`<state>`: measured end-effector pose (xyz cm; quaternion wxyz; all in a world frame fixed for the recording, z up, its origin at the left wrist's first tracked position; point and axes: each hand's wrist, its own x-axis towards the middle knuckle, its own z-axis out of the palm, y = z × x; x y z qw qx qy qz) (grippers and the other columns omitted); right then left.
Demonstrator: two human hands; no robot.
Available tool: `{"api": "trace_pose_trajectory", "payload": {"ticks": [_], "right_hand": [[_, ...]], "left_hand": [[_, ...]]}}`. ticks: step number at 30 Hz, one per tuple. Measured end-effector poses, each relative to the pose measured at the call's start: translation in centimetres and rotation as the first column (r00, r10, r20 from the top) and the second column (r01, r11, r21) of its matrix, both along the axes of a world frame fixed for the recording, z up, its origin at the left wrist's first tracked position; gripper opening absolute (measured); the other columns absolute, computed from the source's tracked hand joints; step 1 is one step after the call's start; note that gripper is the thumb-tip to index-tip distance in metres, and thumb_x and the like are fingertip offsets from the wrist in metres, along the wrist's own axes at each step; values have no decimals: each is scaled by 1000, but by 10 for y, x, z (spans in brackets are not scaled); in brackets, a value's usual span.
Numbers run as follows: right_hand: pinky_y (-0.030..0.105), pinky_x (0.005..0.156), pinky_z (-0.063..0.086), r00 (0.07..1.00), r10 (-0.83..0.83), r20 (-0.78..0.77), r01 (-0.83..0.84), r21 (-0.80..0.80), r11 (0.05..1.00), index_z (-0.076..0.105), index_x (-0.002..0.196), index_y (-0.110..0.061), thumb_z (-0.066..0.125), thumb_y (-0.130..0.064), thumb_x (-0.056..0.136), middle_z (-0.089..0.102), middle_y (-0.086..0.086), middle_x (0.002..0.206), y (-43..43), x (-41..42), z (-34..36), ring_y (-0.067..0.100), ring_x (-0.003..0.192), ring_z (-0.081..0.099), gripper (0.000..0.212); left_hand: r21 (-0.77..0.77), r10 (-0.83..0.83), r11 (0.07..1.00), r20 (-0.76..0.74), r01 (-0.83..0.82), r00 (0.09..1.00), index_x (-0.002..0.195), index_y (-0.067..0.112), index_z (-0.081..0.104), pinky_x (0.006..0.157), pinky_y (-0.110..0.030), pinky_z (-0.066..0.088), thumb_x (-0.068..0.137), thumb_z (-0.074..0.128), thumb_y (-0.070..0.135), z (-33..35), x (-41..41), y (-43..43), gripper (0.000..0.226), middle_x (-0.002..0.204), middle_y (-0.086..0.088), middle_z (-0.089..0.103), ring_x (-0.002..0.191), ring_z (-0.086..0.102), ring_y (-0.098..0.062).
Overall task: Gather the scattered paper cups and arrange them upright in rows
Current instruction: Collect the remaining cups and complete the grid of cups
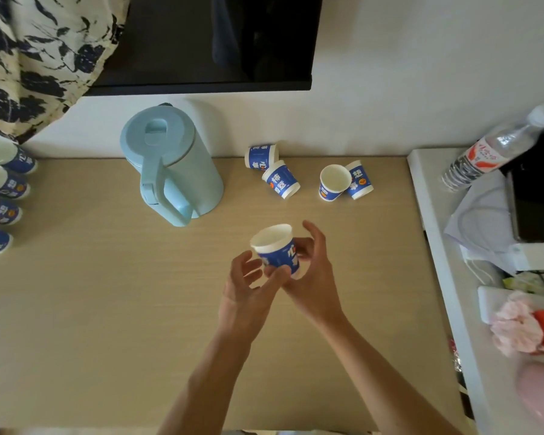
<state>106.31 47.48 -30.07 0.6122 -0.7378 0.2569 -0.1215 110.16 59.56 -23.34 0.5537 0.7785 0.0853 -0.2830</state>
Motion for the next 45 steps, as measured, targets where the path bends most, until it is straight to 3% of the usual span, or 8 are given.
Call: {"api": "trace_pose_trajectory", "payload": {"ticks": [10, 14, 17, 26, 33, 37, 41, 45], "right_hand": [[14, 100, 43, 985, 169, 46, -171, 44, 984, 29, 152, -27, 89, -32, 68, 63, -12, 128, -23, -20, 19, 11, 127, 58, 103], [22, 86, 51, 970, -230, -83, 243, 207, 948, 40, 143, -16, 87, -9, 73, 62, 10, 127, -69, 12, -12, 24, 118, 63, 85], [35, 96, 51, 876, -430, -218, 465, 140, 874, 38, 143, -9, 90, -14, 72, 53, 17, 132, -93, 53, -39, 27, 117, 58, 87], [43, 104, 46, 767, -591, -252, 573, -146, 806, 36, 149, -9, 92, -31, 64, 42, 12, 145, -116, 130, -84, 30, 132, 46, 104], [50, 98, 51, 740, -656, -149, 625, -208, 752, 54, 131, -8, 88, -28, 65, 55, 9, 130, -121, 143, -97, 31, 117, 58, 77], [42, 96, 54, 761, -645, -71, 634, -130, 763, 55, 124, -10, 89, -24, 67, 61, 6, 124, -120, 129, -88, 24, 107, 64, 68], [13, 77, 50, 820, -572, 0, 571, -53, 819, 55, 118, -17, 89, -23, 69, 64, -15, 101, -84, 89, -66, -6, 85, 62, 60], [23, 81, 50, 883, -469, 7, 469, 26, 883, 57, 113, -15, 89, -13, 73, 64, -12, 94, -22, 42, -45, 3, 82, 64, 52]], "left_hand": [[-43, 75, 997, 94, -71, 993, 113, 32, 65, 78, -27, 56, 55, 80, 49, 0, -1, -13, 63, 102, 12, 75, 93, 70, -2], [-43, 142, 989, 99, -138, 985, 114, 30, 65, 77, -27, 54, 57, 83, 46, -3, 1, -4, 61, 104, 10, 74, 90, 70, -2], [-50, 143, 989, 98, -139, 985, 111, 32, 65, 75, -26, 53, 61, 83, 42, -5, -3, 2, 54, 102, 9, 75, 85, 70, 0], [-20, 178, 984, 133, -177, 975, 105, 38, 64, 73, -27, 52, 51, 76, 58, -10, -16, 27, 59, 95, 22, 73, 82, 68, 4], [-15, 229, 973, 159, -229, 960, 105, 37, 63, 66, -15, 50, 61, 80, 43, -15, -11, 50, 47, 95, 23, 72, 83, 68, 7], [-47, 256, 967, 170, -251, 952, 106, 36, 64, 62, -8, 51, 61, 81, 42, -13, -13, 58, 48, 96, 22, 73, 84, 69, 7], [-107, 305, 951, 166, -291, 938, 106, 34, 65, 64, -8, 51, 57, 81, 45, -8, -18, 74, 53, 97, 18, 74, 86, 70, 4], [-133, 342, 937, 169, -322, 924, 110, 34, 65, 66, -12, 53, 53, 77, 54, 1, -23, 100, 61, 99, 18, 74, 88, 70, 2]]}}
